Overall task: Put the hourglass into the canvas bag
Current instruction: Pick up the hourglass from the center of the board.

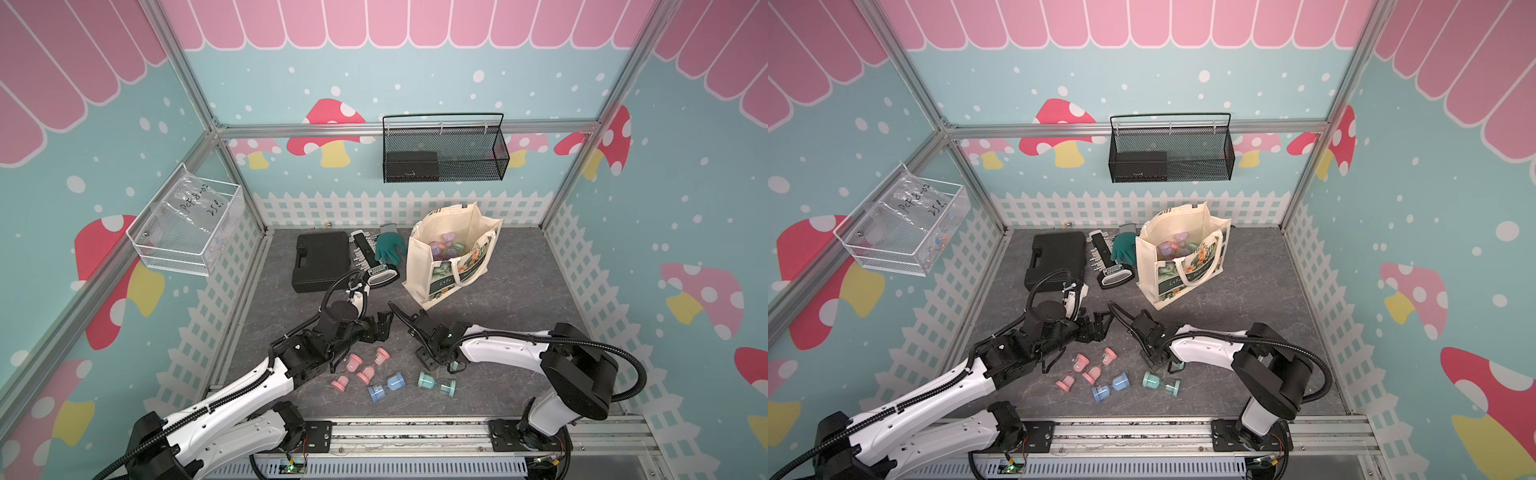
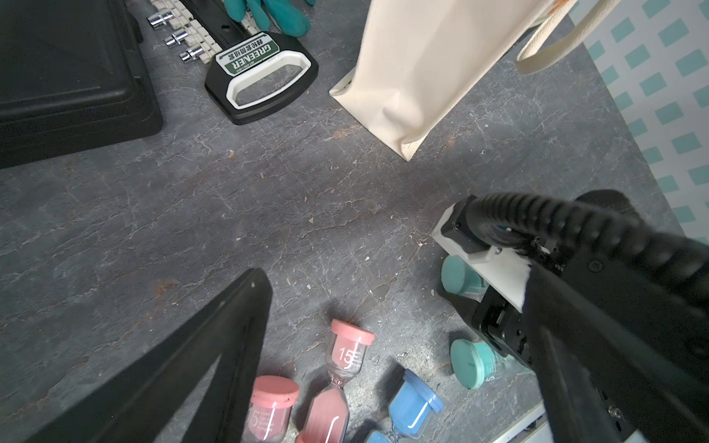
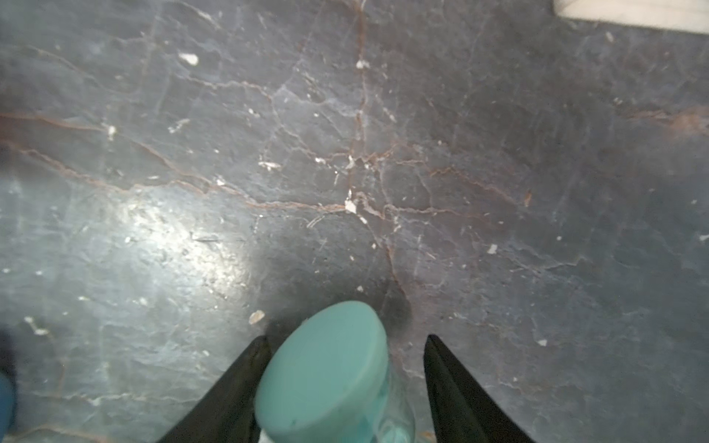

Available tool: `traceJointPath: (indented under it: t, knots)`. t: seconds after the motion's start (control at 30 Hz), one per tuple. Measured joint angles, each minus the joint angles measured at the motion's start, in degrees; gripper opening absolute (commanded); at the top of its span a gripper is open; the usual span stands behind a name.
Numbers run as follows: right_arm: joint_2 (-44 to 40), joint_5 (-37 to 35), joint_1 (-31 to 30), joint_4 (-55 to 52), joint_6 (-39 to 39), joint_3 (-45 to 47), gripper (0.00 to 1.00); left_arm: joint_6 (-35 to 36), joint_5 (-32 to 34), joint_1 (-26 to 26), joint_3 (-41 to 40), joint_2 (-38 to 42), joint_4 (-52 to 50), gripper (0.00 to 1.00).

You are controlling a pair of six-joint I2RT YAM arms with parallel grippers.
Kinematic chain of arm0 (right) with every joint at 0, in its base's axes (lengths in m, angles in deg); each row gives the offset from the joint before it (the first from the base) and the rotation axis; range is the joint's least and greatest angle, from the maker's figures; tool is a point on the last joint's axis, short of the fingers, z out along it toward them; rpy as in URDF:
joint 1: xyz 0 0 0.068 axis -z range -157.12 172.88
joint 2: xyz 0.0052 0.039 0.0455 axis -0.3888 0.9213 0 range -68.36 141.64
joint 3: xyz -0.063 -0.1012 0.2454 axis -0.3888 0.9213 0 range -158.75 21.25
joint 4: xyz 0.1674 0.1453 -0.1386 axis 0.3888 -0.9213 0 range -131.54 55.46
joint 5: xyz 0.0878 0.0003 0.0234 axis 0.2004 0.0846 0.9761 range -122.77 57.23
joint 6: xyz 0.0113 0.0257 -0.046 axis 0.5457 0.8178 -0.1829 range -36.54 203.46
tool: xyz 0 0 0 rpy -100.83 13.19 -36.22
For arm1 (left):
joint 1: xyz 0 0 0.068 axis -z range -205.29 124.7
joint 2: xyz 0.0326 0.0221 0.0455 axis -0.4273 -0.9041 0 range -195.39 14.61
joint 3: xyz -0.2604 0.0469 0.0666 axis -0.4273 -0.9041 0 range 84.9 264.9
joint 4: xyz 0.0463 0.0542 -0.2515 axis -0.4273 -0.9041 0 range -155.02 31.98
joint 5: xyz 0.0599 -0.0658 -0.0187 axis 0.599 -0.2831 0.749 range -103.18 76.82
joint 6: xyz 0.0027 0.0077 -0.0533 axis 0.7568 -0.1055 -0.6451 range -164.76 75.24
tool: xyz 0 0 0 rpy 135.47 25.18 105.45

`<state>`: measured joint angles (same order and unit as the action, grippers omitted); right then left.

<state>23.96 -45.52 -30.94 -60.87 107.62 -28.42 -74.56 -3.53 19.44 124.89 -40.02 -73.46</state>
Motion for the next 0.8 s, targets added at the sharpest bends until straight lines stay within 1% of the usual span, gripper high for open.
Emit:
traceJointPath:
  t: [0.43, 0.8]
  knots:
    - [0.00, -0.74, 1.03, 0.00, 0.00, 0.00, 0.44, 0.04, -0.02, -0.04, 0.04, -1.01, 0.31, 0.99]
    - [0.02, -1.70, 2.25, 0.44, -0.07, 0.00, 0.35, 0.04, -0.02, -0.09, 0.31, -1.01, 0.72, 1.00]
